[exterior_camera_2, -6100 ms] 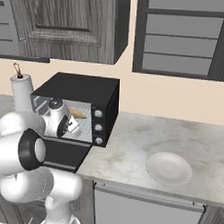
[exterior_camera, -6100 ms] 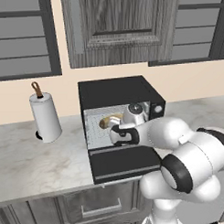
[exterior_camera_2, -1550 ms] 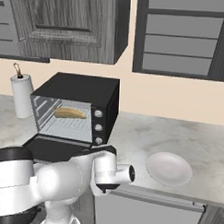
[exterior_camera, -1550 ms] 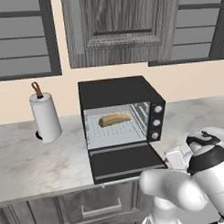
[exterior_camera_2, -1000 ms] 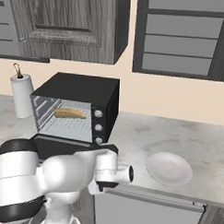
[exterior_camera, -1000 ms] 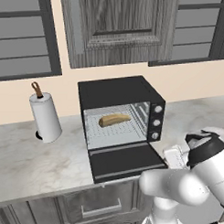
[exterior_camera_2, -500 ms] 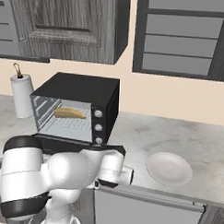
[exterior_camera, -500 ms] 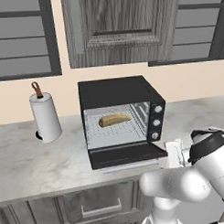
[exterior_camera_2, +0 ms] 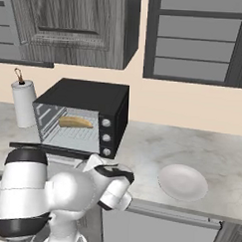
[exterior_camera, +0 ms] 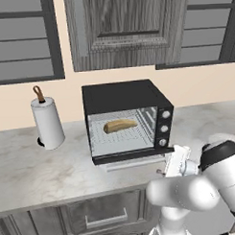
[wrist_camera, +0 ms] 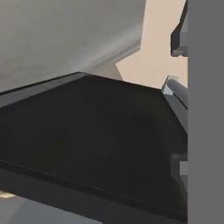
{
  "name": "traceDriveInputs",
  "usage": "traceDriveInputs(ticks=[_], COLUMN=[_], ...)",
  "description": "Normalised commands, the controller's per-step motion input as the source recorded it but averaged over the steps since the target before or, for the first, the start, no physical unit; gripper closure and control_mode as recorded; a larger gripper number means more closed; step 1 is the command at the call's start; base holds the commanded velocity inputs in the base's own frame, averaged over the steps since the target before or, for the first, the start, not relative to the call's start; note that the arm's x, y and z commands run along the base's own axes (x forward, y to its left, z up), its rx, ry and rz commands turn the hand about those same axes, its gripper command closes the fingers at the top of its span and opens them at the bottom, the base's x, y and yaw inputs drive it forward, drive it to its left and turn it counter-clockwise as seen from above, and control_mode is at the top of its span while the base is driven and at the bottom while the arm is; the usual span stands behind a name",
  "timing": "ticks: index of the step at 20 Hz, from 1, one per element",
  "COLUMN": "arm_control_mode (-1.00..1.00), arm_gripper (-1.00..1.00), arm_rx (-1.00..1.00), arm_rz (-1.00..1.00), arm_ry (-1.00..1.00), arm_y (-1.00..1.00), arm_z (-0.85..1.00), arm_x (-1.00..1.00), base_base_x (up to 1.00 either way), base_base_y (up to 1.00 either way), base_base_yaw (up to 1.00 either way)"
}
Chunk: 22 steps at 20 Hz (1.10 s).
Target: Pull the toaster oven rack outwards. Pick up the baguette from the plate and place it on the toaster oven rack. Close the toaster oven door fully and set the temperature to the lowest setting.
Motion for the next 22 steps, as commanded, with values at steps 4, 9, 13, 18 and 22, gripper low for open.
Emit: traceDriveInputs(ticks=[4,9,13,18,22], arm_control_mode=[-1.0,-1.0,-1.0,-1.0,-1.0], arm_gripper=[-1.0,-1.0,-1.0,-1.0,-1.0], arm_rx=[0.35,0.33,0.23,-0.01,-0.19], arm_rz=[-0.22,-0.26,-0.34,-0.39,-0.36], arm_ry=[0.0,0.0,0.02,0.1,0.07], arm_y=[0.59,0.63,0.77,0.94,0.97], arm_z=[0.5,0.5,0.28,0.08,0.14], arm_x=[0.03,0.07,0.18,0.28,0.56], base_base_x=[0.0,0.0,0.0,0.0,0.0], base_base_y=[0.0,0.0,0.0,0.0,0.0], base_base_yaw=[0.0,0.0,0.0,0.0,0.0])
